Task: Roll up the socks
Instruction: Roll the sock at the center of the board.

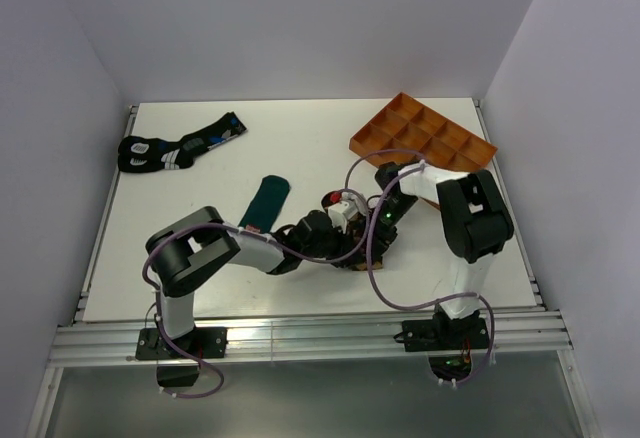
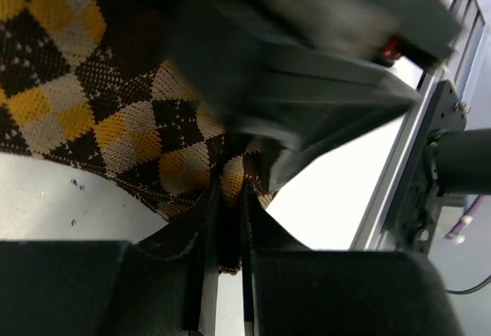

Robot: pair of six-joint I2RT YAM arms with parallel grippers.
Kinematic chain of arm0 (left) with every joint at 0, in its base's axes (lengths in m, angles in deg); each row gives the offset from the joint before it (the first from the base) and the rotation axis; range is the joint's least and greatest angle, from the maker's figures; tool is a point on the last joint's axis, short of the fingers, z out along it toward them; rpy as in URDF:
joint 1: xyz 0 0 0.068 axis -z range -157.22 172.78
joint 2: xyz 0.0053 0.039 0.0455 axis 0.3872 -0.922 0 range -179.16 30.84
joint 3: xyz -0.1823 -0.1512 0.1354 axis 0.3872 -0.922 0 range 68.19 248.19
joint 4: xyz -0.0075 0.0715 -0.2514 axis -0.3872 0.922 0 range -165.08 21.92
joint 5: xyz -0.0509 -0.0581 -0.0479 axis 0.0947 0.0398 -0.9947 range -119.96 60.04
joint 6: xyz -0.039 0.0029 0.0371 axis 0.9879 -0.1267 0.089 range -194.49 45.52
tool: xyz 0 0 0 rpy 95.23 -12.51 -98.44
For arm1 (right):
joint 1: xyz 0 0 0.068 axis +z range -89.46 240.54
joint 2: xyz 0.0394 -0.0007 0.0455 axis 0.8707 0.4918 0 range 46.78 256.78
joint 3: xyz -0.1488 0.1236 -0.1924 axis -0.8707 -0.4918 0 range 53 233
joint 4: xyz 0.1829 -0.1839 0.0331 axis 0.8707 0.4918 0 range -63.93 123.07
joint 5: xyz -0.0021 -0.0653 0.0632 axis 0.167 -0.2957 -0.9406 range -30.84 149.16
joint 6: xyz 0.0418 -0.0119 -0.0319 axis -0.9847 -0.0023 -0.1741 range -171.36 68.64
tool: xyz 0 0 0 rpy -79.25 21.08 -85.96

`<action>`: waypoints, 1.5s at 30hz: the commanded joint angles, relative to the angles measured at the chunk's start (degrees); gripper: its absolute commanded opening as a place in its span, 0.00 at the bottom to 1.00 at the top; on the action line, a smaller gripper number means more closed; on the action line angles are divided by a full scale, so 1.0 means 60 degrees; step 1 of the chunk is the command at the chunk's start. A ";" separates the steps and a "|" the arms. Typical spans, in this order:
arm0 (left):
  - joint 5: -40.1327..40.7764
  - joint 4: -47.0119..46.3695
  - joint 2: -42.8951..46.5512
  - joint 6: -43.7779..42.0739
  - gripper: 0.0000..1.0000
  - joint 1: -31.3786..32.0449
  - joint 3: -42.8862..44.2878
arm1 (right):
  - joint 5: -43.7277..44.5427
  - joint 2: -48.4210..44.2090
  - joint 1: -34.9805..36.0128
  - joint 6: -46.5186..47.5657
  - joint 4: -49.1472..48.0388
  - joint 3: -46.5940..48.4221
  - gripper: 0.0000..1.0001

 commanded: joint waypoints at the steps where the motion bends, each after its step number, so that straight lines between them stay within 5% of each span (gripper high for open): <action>1: -0.0141 0.1364 -0.0277 0.0830 0.00 -0.0052 -0.0060 | 0.0817 -0.0947 -0.0030 -0.0370 -0.1883 -0.0370 0.47; 7: -0.0580 0.1422 -0.0057 0.1563 0.00 -0.0243 -0.0367 | 0.1300 -0.2207 -0.0220 -0.1204 -0.2733 -0.0912 0.57; 25: -0.2748 0.4922 -0.0700 0.2091 0.00 -0.0799 0.1785 | 0.1697 -0.6705 -0.0705 0.0140 -0.3978 -0.3563 0.54; 35: -0.3540 0.6841 -0.1243 0.1681 0.00 -0.1356 0.3059 | 0.2648 -0.8435 0.1855 0.0465 -0.4578 -0.4897 0.53; 45: -0.3511 0.7311 -0.1653 0.1608 0.01 -0.1415 0.3792 | 0.3161 -0.7528 0.3162 0.0289 -0.5412 -0.5249 0.53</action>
